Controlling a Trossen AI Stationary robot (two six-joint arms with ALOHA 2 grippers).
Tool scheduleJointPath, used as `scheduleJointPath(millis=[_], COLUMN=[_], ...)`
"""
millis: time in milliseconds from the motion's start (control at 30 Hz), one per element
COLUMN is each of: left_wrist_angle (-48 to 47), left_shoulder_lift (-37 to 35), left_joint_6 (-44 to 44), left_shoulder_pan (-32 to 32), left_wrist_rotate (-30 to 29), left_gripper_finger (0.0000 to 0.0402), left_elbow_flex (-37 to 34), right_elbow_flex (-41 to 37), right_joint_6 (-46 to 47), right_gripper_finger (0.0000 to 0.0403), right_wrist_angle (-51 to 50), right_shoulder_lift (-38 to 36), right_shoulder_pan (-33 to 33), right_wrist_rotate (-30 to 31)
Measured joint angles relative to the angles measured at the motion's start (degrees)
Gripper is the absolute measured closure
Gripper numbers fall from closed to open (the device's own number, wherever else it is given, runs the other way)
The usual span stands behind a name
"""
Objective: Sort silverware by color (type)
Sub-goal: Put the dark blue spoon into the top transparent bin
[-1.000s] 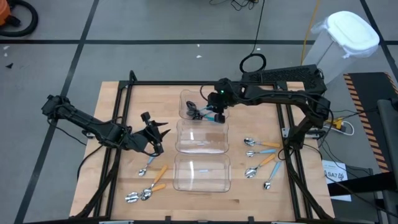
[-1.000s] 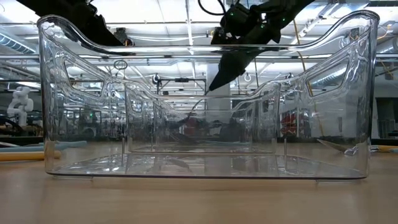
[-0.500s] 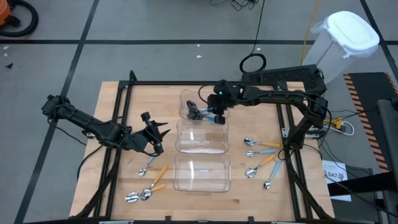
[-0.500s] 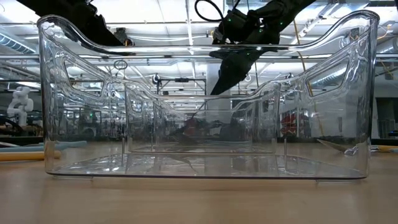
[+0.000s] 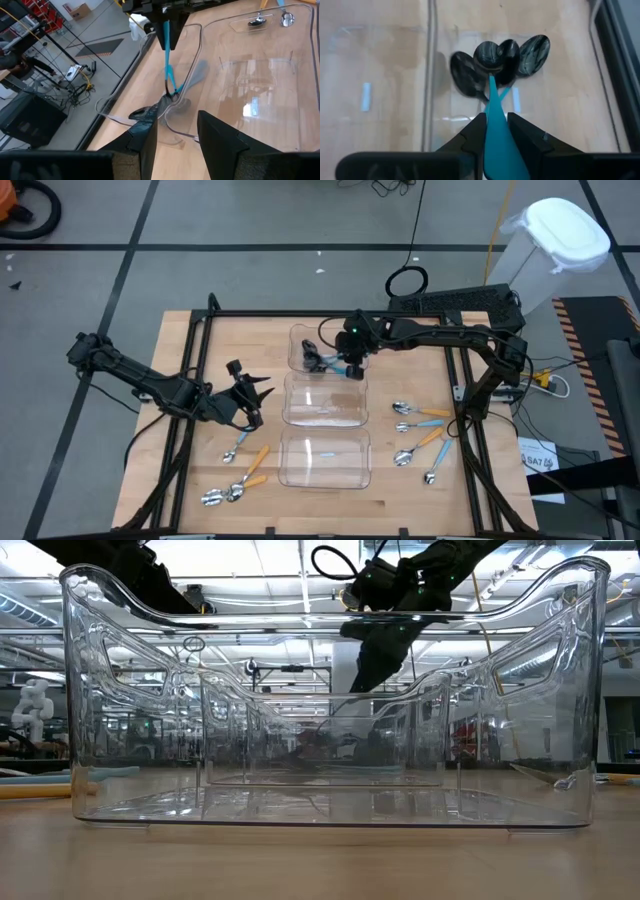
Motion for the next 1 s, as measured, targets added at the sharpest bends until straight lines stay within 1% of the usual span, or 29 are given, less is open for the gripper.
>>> scheduleJointPath(millis=[100, 1000], left_wrist_angle=[0.0, 0.0], left_shoulder_lift=[0.0, 0.0], left_joint_6=[0.0, 0.0], left_shoulder_pan=[0.0, 0.0], left_wrist_rotate=[0.0, 0.0], left_gripper_finger=[0.0261, 0.0261], left_elbow_flex=[0.0, 0.0], right_elbow_flex=[0.0, 0.0], right_joint_6=[0.1, 0.2], right_gripper_finger=[0.033, 0.0327], right_wrist_angle=[-0.2, -2.9], right_shoulder_lift=[0.0, 0.0], right_shoulder_pan=[0.0, 0.2], right_wrist_rotate=[1.0, 1.0])
